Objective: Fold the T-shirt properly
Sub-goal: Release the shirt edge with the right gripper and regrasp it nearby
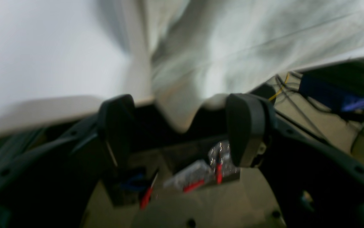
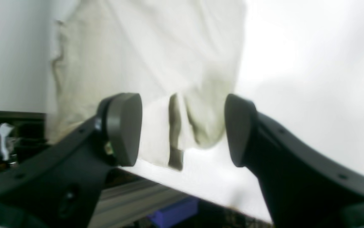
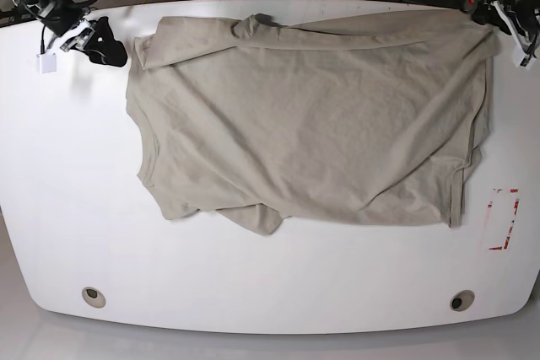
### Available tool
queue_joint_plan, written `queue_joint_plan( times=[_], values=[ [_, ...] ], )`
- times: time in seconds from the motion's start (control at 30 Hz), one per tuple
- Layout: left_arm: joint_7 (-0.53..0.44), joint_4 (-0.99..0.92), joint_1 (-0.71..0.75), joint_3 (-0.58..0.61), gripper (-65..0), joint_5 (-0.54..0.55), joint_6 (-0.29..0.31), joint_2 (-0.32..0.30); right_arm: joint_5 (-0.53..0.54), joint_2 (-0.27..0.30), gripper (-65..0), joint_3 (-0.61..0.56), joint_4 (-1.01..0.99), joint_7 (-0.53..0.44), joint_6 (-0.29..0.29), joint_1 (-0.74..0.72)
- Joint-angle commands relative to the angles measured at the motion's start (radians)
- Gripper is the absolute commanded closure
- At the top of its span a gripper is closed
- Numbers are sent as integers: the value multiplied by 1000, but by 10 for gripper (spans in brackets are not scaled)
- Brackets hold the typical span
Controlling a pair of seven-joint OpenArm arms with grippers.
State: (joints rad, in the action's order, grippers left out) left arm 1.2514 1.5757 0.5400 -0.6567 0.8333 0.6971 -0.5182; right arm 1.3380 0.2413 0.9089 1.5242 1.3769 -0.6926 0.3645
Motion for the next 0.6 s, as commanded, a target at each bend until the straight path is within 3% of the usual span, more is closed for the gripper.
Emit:
queue_joint_plan(
  times=[0.0, 0.3, 0.57],
  values=[
    [-26, 15, 2, 18, -421, -13, 1, -16, 36, 13, -401, 28, 14, -1, -6, 23],
    [-26, 18, 1, 30, -421, -35, 1, -16, 34, -72, -395, 25, -112, -1, -6, 24],
    [-29, 18, 1, 30, -421, -35, 1, -16, 22, -89, -393, -66, -4, -4, -6, 23]
  ],
)
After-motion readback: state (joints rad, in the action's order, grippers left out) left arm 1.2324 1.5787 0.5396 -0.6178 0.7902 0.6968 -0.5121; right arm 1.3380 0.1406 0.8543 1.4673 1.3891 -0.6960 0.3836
